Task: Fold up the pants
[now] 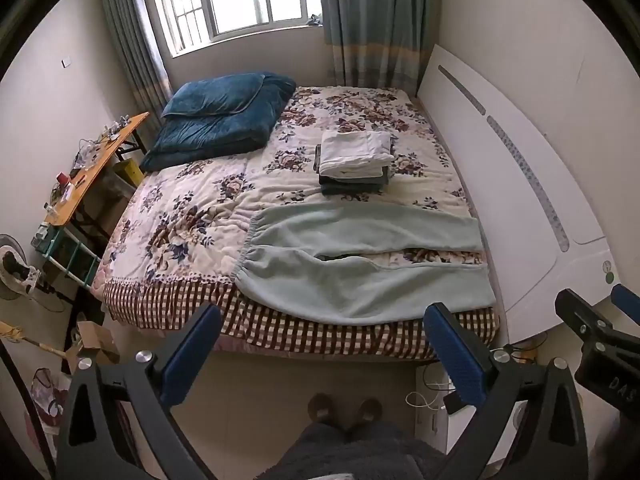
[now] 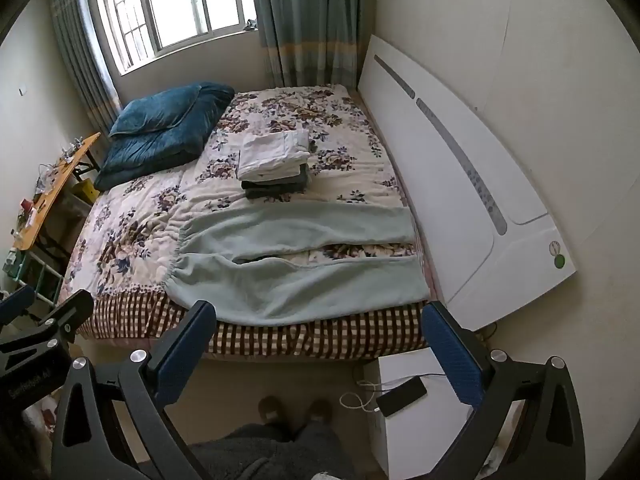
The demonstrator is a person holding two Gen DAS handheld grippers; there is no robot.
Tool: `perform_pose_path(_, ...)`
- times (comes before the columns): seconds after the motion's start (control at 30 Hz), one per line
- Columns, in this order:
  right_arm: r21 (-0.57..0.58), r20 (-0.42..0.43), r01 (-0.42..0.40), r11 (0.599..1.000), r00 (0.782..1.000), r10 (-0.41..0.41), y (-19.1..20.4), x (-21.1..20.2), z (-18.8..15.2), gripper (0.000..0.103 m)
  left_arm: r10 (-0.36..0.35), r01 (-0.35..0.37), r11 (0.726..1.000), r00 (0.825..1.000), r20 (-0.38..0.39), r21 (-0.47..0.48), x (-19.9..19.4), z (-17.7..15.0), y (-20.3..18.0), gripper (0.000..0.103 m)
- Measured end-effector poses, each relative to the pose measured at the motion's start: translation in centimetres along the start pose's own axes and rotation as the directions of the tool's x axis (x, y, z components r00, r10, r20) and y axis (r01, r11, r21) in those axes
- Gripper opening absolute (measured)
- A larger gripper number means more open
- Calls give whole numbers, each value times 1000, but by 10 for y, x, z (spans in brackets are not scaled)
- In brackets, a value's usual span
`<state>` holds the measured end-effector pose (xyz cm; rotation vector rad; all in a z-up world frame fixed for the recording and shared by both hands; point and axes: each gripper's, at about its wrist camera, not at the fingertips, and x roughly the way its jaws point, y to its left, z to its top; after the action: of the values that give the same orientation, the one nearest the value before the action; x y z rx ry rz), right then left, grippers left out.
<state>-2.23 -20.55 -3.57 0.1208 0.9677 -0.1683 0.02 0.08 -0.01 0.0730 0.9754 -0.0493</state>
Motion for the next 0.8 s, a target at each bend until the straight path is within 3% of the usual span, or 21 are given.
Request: perform_pose_path(0.8,-3,4,0,1000,1000,0,2,-2,7,103,8,-8,1000,1000,24,12,1,19,-6,103)
